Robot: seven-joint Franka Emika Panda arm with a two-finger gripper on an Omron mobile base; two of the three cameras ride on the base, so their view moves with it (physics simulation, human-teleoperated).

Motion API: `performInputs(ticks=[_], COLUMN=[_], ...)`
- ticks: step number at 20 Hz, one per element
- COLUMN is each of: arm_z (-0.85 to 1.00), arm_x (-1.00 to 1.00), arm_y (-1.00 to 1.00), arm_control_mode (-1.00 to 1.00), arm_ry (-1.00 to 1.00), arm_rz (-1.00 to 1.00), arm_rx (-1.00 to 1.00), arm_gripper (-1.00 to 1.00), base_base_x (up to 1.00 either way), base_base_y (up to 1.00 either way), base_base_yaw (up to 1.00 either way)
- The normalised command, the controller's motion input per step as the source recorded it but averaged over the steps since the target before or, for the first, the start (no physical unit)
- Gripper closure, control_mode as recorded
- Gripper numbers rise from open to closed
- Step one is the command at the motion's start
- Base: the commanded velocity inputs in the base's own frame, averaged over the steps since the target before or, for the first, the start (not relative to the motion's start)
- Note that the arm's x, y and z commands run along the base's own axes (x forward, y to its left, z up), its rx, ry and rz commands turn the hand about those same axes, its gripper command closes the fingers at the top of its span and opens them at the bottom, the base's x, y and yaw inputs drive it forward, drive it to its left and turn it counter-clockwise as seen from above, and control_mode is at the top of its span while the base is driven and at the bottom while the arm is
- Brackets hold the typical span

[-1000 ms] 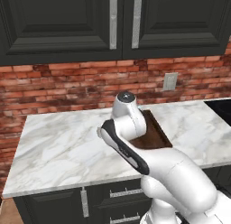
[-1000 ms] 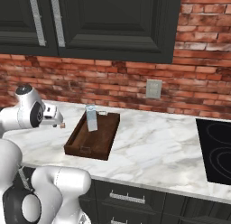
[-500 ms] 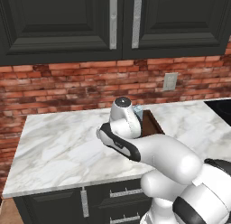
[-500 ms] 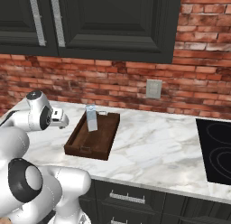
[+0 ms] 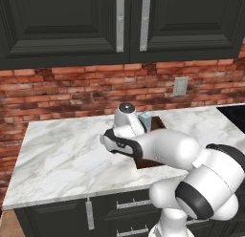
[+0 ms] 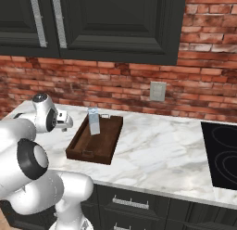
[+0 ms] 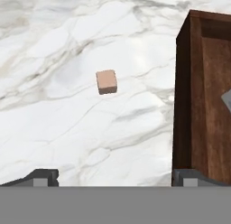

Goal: Take out the milk from the fridge and place it on the tray on the counter. Then take the sugar cube near the tray and place it in the tray.

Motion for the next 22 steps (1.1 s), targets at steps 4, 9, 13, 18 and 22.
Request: performInputs(ticks=[4,9,13,18,22], arm_z=[-0.03,-0.08,-0.17,-0.27,-0.25], arm_x=[0.33,0.34,0.26,0.19,0.17], arm_y=[0.14,0.09,0.09,0.1,0.05], arm_control_mode=[-1.0,-1.0,-1.0,-1.0,-1.0], arm_ry=[0.0,0.0,0.0,0.0,0.0], arm_rz=[0.0,0.0,0.0,0.0,0.0], arm_rx=[0.0,0.0,0.0,0.0,0.0], arm_gripper=[-1.0,-1.0,-1.0,-1.0,-1.0], base_base_x=[0.0,0.0,0.0,0.0,0.0], base_base_y=[0.0,0.0,0.0,0.0,0.0], base_base_yaw=[0.0,0.0,0.0,0.0,0.0])
